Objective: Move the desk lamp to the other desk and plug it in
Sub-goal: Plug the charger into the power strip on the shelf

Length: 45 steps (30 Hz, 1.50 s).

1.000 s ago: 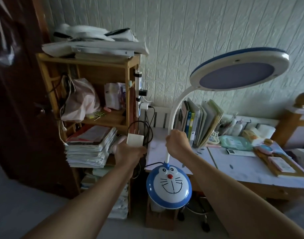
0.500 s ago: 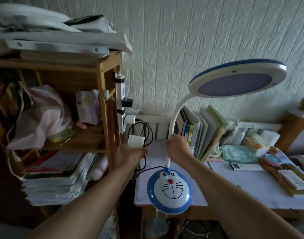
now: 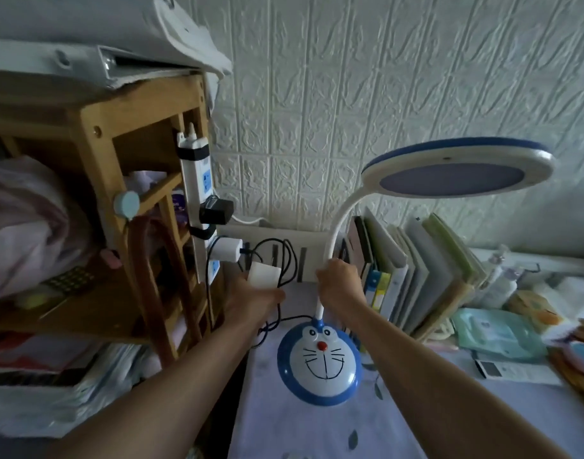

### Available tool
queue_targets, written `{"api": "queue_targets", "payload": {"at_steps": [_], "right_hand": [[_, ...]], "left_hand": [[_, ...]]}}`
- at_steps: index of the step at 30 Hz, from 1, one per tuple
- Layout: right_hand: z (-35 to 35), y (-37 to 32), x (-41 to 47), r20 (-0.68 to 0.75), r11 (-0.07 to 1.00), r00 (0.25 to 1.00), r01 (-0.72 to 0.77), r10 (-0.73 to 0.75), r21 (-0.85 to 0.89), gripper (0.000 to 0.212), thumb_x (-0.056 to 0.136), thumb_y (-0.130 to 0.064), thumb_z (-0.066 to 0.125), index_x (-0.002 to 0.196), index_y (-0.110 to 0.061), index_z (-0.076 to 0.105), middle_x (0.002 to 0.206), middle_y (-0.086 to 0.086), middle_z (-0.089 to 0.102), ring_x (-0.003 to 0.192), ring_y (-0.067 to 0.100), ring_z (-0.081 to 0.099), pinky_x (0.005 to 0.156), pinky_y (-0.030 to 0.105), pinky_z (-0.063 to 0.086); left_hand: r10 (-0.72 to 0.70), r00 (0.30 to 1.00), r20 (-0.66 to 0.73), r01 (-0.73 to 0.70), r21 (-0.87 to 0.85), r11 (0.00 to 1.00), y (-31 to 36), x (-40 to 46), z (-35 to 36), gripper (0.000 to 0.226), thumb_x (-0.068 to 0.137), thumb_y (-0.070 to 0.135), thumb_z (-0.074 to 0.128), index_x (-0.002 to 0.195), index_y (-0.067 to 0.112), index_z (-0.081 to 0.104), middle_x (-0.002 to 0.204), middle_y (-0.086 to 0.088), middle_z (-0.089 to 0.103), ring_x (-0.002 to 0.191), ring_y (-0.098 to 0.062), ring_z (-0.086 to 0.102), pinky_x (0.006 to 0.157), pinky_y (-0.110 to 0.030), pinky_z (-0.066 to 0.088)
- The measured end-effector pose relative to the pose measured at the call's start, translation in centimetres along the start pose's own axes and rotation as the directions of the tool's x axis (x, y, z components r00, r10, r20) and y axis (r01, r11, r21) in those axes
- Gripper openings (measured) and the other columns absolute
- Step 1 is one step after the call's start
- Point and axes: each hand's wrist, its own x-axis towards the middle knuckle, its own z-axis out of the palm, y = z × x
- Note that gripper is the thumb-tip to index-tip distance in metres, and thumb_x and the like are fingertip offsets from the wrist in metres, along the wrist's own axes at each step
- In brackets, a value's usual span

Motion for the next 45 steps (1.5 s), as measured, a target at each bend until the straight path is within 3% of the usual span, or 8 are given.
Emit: {"api": "queue_targets", "payload": {"at_steps": [4, 13, 16, 20, 26, 33, 37, 45], "right_hand": [[1.1, 0.9, 3.8, 0.006, 0.998, 1.000, -0.030, 0.030, 0.053, 0.025, 0.094, -0.016, 0.045, 0.106, 0.001, 0.060, 0.107, 0.021, 0.065, 0.091, 0.034, 0.062, 0.067, 0.032, 0.045], [4.0, 2.4, 9.2, 0.099, 0.993, 0.991, 0.097, -0.089, -0.071, 0.028, 0.094, -0.010, 0.038, 0.108, 0.003, 0.057, 0.113, 0.022, 0.061, 0.105, 0.037, 0.057, 0.081, 0.037, 0.044], [5.2, 2.7, 10.1, 0.125, 0.996, 0.988, 0.089, -0.086, -0.023, 0.028, 0.093, -0.008, 0.039, 0.107, 0.005, 0.060, 0.112, 0.024, 0.062, 0.106, 0.039, 0.057, 0.084, 0.038, 0.045], [7.0, 3.2, 11.0, 0.180, 0.998, 0.982, 0.060, -0.063, 0.022, 0.027, 0.093, -0.007, 0.041, 0.106, 0.005, 0.061, 0.112, 0.024, 0.062, 0.106, 0.038, 0.057, 0.075, 0.030, 0.037], [10.1, 3.8, 12.8, 0.215, 0.992, 0.975, -0.080, 0.058, 0.095, 0.024, 0.094, -0.011, 0.043, 0.109, 0.002, 0.057, 0.109, 0.022, 0.063, 0.097, 0.034, 0.060, 0.076, 0.035, 0.045], [12.0, 5.0, 14.0, 0.236, 0.991, 0.970, -0.083, 0.056, 0.103, 0.020, 0.094, -0.007, 0.044, 0.105, 0.004, 0.057, 0.105, 0.024, 0.064, 0.093, 0.034, 0.063, 0.068, 0.031, 0.046], [12.7, 5.8, 14.1, 0.224, 0.993, 0.974, -0.041, 0.015, 0.113, 0.019, 0.092, -0.004, 0.044, 0.101, 0.005, 0.058, 0.100, 0.025, 0.065, 0.088, 0.035, 0.063, 0.066, 0.031, 0.047], [13.3, 6.4, 14.3, 0.246, 0.994, 0.969, -0.034, 0.009, 0.101, 0.019, 0.093, -0.002, 0.042, 0.100, 0.005, 0.058, 0.099, 0.025, 0.065, 0.075, 0.025, 0.055, 0.063, 0.029, 0.043]], "left_hand": [[-0.038, 0.997, -0.069, 0.041, 0.048, 0.998, -0.2, 2.9, 2.3, 0.058, 0.061, 0.013, 0.079, 0.114, 0.003, 0.056, 0.105, -0.016, 0.066, 0.092, -0.031, 0.064, 0.069, -0.035, 0.055], [-0.051, 0.983, -0.175, 0.065, 0.075, 0.995, -1.3, 6.7, 4.5, 0.050, 0.061, 0.013, 0.081, 0.105, 0.005, 0.058, 0.080, -0.001, 0.057, 0.063, -0.012, 0.055, 0.043, -0.017, 0.037], [-0.049, 0.985, -0.166, 0.063, 0.082, 0.995, -2.1, 7.7, 4.8, 0.044, 0.060, 0.010, 0.080, 0.094, 0.015, 0.051, 0.070, 0.007, 0.053, 0.060, -0.005, 0.051, 0.043, -0.016, 0.036], [-0.041, 0.990, -0.138, 0.058, 0.118, 0.991, -3.2, 8.6, 5.1, 0.041, 0.061, 0.010, 0.079, 0.096, 0.007, 0.059, 0.088, -0.009, 0.064, 0.073, -0.021, 0.060, 0.047, -0.022, 0.042], [0.054, 0.978, -0.201, -0.023, 0.153, 0.988, -4.7, 9.0, 5.7, 0.034, 0.061, 0.008, 0.079, 0.086, 0.013, 0.056, 0.083, -0.005, 0.062, 0.077, -0.023, 0.063, 0.057, -0.030, 0.048], [0.111, 0.953, -0.281, -0.071, 0.150, 0.986, -5.8, 8.2, 6.7, 0.041, 0.061, 0.013, 0.081, 0.066, 0.031, 0.044, 0.068, 0.020, 0.049, 0.063, 0.006, 0.050, 0.048, -0.010, 0.037], [0.159, 0.943, -0.292, -0.110, 0.176, 0.978, -6.1, 8.3, 7.0, 0.044, 0.062, 0.014, 0.082, 0.067, 0.035, 0.043, 0.069, 0.021, 0.050, 0.064, 0.009, 0.050, 0.040, -0.007, 0.038], [0.157, 0.938, -0.310, -0.119, 0.139, 0.983, -6.3, 8.7, 7.1, 0.041, 0.061, 0.014, 0.080, 0.067, 0.035, 0.046, 0.072, 0.018, 0.054, 0.065, 0.003, 0.054, 0.043, 0.000, 0.040]]}}
